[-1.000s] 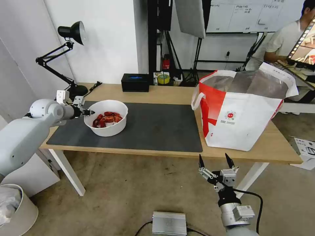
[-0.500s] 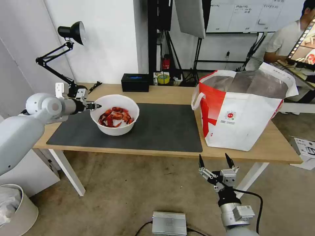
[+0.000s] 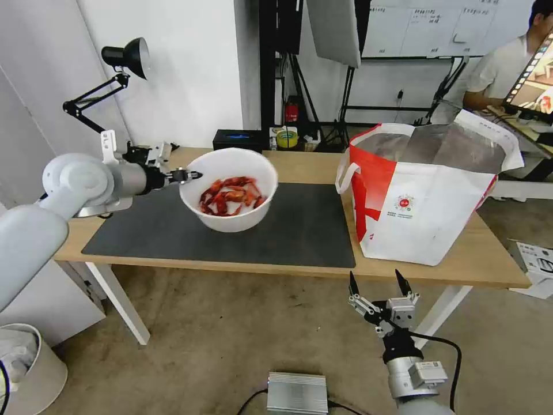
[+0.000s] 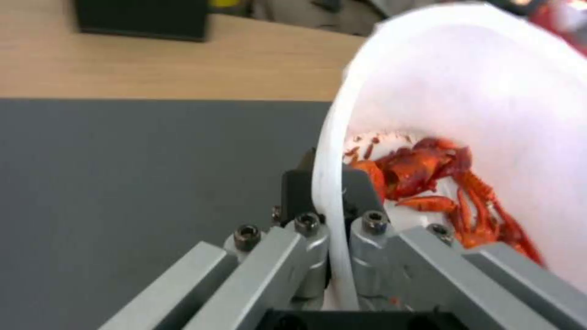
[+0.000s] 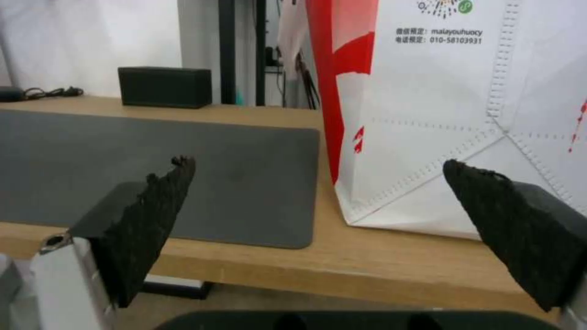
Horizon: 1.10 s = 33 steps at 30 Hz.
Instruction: Pick up the trash from the table and place it into the takeout bag.
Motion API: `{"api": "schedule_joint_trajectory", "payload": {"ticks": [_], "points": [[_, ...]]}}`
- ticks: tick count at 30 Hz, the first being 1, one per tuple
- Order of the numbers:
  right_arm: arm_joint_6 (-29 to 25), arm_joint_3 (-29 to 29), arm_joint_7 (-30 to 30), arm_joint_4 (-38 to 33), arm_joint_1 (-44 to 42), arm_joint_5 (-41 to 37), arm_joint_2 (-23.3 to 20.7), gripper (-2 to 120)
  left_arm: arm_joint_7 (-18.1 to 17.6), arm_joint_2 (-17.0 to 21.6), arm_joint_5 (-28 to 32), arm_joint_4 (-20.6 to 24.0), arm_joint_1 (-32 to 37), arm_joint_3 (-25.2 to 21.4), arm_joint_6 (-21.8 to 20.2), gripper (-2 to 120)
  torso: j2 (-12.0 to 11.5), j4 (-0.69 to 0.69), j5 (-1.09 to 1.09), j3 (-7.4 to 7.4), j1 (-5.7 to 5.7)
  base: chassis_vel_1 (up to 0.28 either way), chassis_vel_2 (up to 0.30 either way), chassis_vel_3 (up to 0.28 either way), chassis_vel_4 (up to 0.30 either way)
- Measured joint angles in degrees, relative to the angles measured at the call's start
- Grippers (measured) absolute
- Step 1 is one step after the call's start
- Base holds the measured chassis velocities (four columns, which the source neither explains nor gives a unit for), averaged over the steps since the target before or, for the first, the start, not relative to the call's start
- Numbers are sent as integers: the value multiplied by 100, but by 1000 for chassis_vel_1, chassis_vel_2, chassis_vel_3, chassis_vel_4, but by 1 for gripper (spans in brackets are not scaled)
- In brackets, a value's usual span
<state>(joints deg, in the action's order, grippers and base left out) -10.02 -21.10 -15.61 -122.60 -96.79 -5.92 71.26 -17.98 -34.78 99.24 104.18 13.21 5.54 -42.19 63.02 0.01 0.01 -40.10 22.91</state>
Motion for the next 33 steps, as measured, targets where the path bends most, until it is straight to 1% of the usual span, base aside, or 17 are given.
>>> {"api": "schedule_joint_trajectory", "payload": {"ticks": [3, 4, 6, 7, 8, 10, 11, 13, 14, 17, 18, 20, 21, 22, 27, 31, 33], "points": [[0, 0, 0, 0, 0, 0, 0, 100, -204, -218, 347, 258, -422, 309, 0, 0, 0, -1, 1, 0, 0, 0, 0, 0, 0], [0, 0, 0, 0, 0, 0, 0, 100, -204, -218, 347, 258, -422, 309, 0, 0, 0, -1, 1, 0, 0, 0, 0, 0, 0], [0, 0, 0, 0, 0, 0, 0, 100, -331, -469, 538, 311, -838, 588, 2, 0, 0, -1, 1, 0, 0, 0, 0, 0, 0], [0, 0, 0, 0, 0, 0, 0, 100, -331, -469, 538, 311, -838, 588, 2, 0, 0, -1, 1, 0, 0, 0, 0, 0, 0], [0, 0, 0, 0, 0, 0, 0, 100, -407, -661, 644, 288, -1094, 724, 7, 0, 0, -1, 0, 0, 0, 0, 0, 0, 0], [0, 0, -1, 0, -1, 0, 0, 100, -510, -971, 758, 161, -1482, 914, 26, 0, 0, -2, 2, 0, 0, 0, 0, 0, 0], [0, 0, -1, 0, -1, 0, 0, 100, -510, -971, 758, 161, -1482, 914, 26, 0, 0, -2, 2, 0, 0, 0, 0, 0, 0], [0, 0, 0, 0, 0, 0, 0, 100, -583, -1343, 831, -31, -1824, 1113, 49, 0, 0, -2, 0, -1, 0, 0, 0, 0, 0], [0, 0, 0, 0, 0, 0, 0, 100, -583, -1343, 831, -31, -1824, 1113, 49, 0, 0, -2, 0, -1, 0, 0, 0, 0, 0], [0, 0, 0, 0, 0, 0, 0, 100, -664, -1895, 939, -370, -2255, 1360, 71, 0, 0, -1, 1, 0, 0, 0, 0, 0, 0], [0, 0, 0, 0, 0, 0, 0, 100, -664, -1895, 939, -370, -2255, 1360, 71, 0, 0, -1, 1, 0, 0, 0, 0, 0, 0], [0, 0, 0, 0, 0, 0, 0, 100, -671, -2401, 932, -680, -2504, 1529, 79, 0, 0, -2, 2, -1, 1, 0, 0, 0, 0], [0, 0, 0, 0, 0, 0, 0, 100, -671, -2544, 917, -761, -2562, 1572, 86, 0, 0, -3, 1, -1, 1, 0, 0, 0, 0], [0, 0, 0, 0, 0, 0, 0, 100, -671, -2544, 917, -761, -2562, 1572, 86, 0, 0, -3, 1, -1, 1, 0, 0, 0, 0], [0, 0, 0, 0, 0, 0, 0, 100, -667, -3001, 860, -1087, -2757, 1745, 127, 0, 0, -1, 0, -1, 1, 0, 0, 0, 0], [0, 0, 0, 0, 0, 0, 0, 100, -696, -3171, 843, -1226, -2797, 1784, 163, 0, 0, 0, -1, -1, 1, 0, 0, 0, 0], [0, 0, 0, 0, 0, 0, 0, 100, -780, -3411, 843, -1382, -2836, 1884, 219, 0, 0, -1, 0, -1, 0, 0, 0, 0, 0]]}}
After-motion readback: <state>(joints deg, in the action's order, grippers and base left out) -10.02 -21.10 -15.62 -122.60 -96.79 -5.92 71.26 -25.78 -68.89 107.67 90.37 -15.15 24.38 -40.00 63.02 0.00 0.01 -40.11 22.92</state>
